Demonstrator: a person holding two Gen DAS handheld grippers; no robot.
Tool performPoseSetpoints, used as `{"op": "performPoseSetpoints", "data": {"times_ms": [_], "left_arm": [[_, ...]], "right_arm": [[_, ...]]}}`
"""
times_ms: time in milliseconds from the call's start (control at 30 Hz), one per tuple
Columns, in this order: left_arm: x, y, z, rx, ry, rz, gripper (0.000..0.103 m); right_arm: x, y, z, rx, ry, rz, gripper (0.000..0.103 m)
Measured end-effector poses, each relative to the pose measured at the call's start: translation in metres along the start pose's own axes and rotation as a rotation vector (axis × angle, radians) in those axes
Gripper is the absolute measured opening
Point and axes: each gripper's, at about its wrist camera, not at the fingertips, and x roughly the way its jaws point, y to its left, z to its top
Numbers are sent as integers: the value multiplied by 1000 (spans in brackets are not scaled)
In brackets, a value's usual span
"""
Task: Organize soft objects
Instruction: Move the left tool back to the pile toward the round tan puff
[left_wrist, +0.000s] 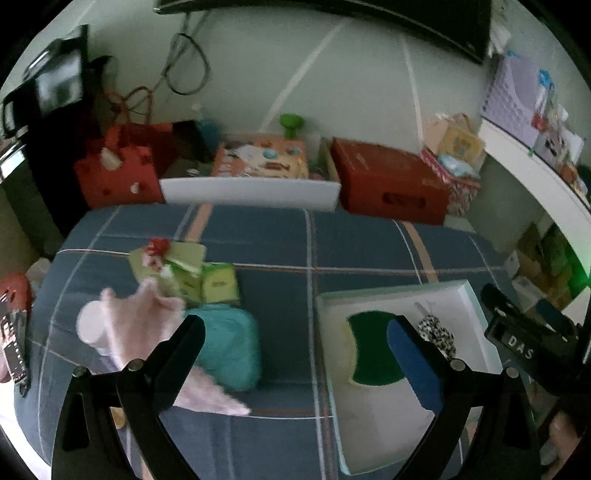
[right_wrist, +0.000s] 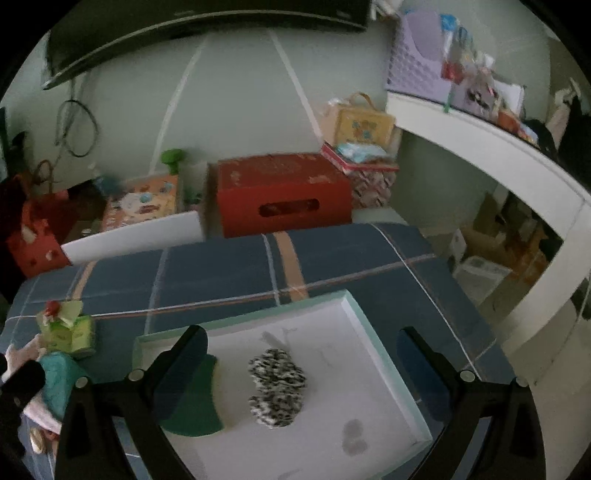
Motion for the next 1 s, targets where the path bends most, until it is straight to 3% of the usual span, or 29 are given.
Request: {"op": "performPoseSetpoints", "data": {"times_ms": [233,500,667,1000], "left_arm": [[-24,68,-4,-146,-53,66,99],[-35,156,-28,-342,-52,179,99],[-40,200,-47,-449,-44,252,99],[-29,238,-77,-551,11,248,99]], "right_arm": [[-18,47,-5,-44,-3,226,103],[-23,106,-23,-92,38,389,103],[-32,141,-38,-160,25,424,103],[-39,201,-64,-288,44,478,103]]}}
